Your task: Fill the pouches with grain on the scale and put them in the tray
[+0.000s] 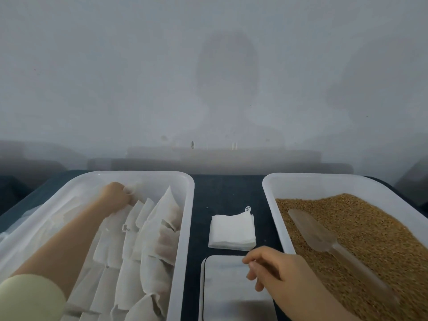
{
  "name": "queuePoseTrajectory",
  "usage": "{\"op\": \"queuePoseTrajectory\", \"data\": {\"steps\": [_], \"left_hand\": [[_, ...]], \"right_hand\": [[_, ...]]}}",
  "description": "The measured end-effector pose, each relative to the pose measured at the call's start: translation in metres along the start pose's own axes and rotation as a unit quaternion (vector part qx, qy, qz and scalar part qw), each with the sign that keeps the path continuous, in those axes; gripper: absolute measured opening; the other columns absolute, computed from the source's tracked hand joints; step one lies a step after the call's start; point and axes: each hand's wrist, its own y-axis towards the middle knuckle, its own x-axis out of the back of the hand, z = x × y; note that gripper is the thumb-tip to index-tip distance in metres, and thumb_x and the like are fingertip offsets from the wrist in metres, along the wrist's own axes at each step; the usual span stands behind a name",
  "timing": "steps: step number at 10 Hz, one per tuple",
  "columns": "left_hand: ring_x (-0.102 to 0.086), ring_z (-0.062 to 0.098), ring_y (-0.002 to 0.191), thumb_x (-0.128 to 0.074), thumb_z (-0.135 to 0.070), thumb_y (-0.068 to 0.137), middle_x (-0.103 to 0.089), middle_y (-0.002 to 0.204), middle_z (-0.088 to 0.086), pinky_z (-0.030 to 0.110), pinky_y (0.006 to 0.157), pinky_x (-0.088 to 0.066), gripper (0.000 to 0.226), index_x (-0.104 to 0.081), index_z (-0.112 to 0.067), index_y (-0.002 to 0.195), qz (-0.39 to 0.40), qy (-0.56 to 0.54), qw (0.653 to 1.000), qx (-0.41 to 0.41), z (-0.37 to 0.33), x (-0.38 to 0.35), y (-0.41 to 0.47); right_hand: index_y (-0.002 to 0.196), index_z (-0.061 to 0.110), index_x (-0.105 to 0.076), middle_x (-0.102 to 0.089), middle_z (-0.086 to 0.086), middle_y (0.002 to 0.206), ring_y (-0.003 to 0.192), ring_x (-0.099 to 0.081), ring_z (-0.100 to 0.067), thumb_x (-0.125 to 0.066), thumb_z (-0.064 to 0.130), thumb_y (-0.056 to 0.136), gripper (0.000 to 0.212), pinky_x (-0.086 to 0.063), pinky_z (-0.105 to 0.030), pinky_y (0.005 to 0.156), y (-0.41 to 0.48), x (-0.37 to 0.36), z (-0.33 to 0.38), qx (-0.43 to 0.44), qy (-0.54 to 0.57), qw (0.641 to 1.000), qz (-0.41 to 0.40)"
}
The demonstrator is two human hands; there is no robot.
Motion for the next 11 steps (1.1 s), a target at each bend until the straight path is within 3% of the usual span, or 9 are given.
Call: {"op": "queuePoseTrajectory", "data": {"steps": [2, 3, 5, 7, 8, 9, 10, 11], "left_hand": [[-0.05, 0.022, 0.051, -0.055, -0.014, 0.09, -0.055, 0.06, 0.012, 0.025, 0.046, -0.036, 0.019, -0.057, 0.001, 0.079, -0.007, 0.031, 0.999, 0.019, -0.006, 0.001, 0.001], [-0.051, 0.027, 0.057, -0.05, -0.009, 0.091, -0.055, 0.063, 0.018, 0.027, 0.054, -0.039, 0.022, -0.06, 0.008, 0.08, -0.028, -0.035, 0.998, 0.043, 0.003, -0.003, 0.002], [-0.057, 0.039, 0.093, -0.057, -0.003, 0.088, -0.062, 0.103, 0.029, 0.038, 0.076, -0.044, 0.021, -0.061, 0.012, 0.1, -0.041, -0.023, 0.998, 0.028, 0.017, -0.012, 0.002], [-0.057, 0.039, 0.107, -0.057, -0.006, 0.088, -0.059, 0.122, 0.024, 0.04, 0.084, -0.046, 0.04, -0.052, -0.001, 0.127, -0.088, 0.006, 0.996, -0.023, -0.008, -0.002, -0.007], [-0.058, 0.035, 0.108, -0.053, -0.02, 0.094, -0.062, 0.122, 0.015, 0.04, 0.084, -0.045, 0.039, -0.048, -0.01, 0.131, -0.11, 0.07, 0.989, -0.072, -0.033, 0.013, -0.036], [-0.061, 0.032, 0.103, -0.051, -0.026, 0.095, -0.066, 0.118, 0.006, 0.04, 0.08, -0.048, 0.032, -0.051, -0.019, 0.126, -0.169, 0.048, 0.974, -0.14, -0.059, 0.026, -0.073], [-0.065, 0.019, 0.085, -0.053, -0.033, 0.093, -0.069, 0.106, -0.011, 0.035, 0.07, -0.049, 0.023, -0.057, -0.031, 0.115, -0.244, -0.045, 0.944, -0.218, -0.073, 0.045, -0.129], [-0.062, -0.002, 0.079, -0.055, -0.043, 0.09, -0.065, 0.094, -0.033, 0.025, 0.066, -0.046, 0.017, -0.058, -0.042, 0.106, -0.285, -0.175, 0.902, -0.272, -0.065, 0.082, -0.225]], "right_hand": [[0.088, 0.043, -0.052, -0.066, 0.014, 0.081, 0.078, -0.063, 0.005, -0.05, 0.02, 0.096, 0.025, -0.046, -0.006, 0.069, 0.0, 0.001, 0.005, -0.006, -0.012, 1.0, 0.016], [0.089, 0.042, -0.053, -0.067, 0.013, 0.082, 0.078, -0.063, 0.004, -0.05, 0.019, 0.096, 0.024, -0.046, -0.006, 0.069, -0.002, 0.002, 0.005, -0.001, -0.017, 1.0, 0.009], [0.093, 0.041, -0.056, -0.065, 0.018, 0.083, 0.078, -0.061, 0.009, -0.049, 0.023, 0.097, 0.02, -0.045, -0.005, 0.071, -0.003, 0.001, 0.002, 0.008, -0.037, 0.999, 0.032], [0.102, 0.041, -0.062, -0.064, 0.024, 0.089, 0.081, -0.058, 0.012, -0.049, 0.033, 0.097, 0.016, -0.044, -0.005, 0.074, -0.004, -0.005, -0.002, 0.023, -0.08, 0.995, 0.054], [0.096, 0.042, -0.062, -0.064, 0.022, 0.086, 0.081, -0.059, 0.013, -0.052, 0.027, 0.095, 0.019, -0.046, -0.006, 0.074, -0.003, -0.001, -0.002, 0.026, -0.038, 0.998, 0.03], [0.092, 0.042, -0.061, -0.065, 0.021, 0.085, 0.081, -0.061, 0.011, -0.056, 0.021, 0.093, 0.022, -0.046, -0.005, 0.071, -0.003, 0.006, 0.006, 0.023, -0.009, 1.0, -0.012], [0.09, 0.045, -0.06, -0.067, 0.022, 0.081, 0.081, -0.062, 0.011, -0.06, 0.02, 0.09, 0.025, -0.047, -0.006, 0.072, -0.01, 0.017, 0.011, 0.04, -0.019, 0.997, -0.06], [0.095, 0.045, -0.062, -0.067, 0.028, 0.086, 0.08, -0.063, 0.012, -0.058, 0.035, 0.081, 0.017, -0.048, -0.004, 0.071, -0.039, 0.067, 0.021, 0.051, 0.023, 0.987, -0.151]]}}
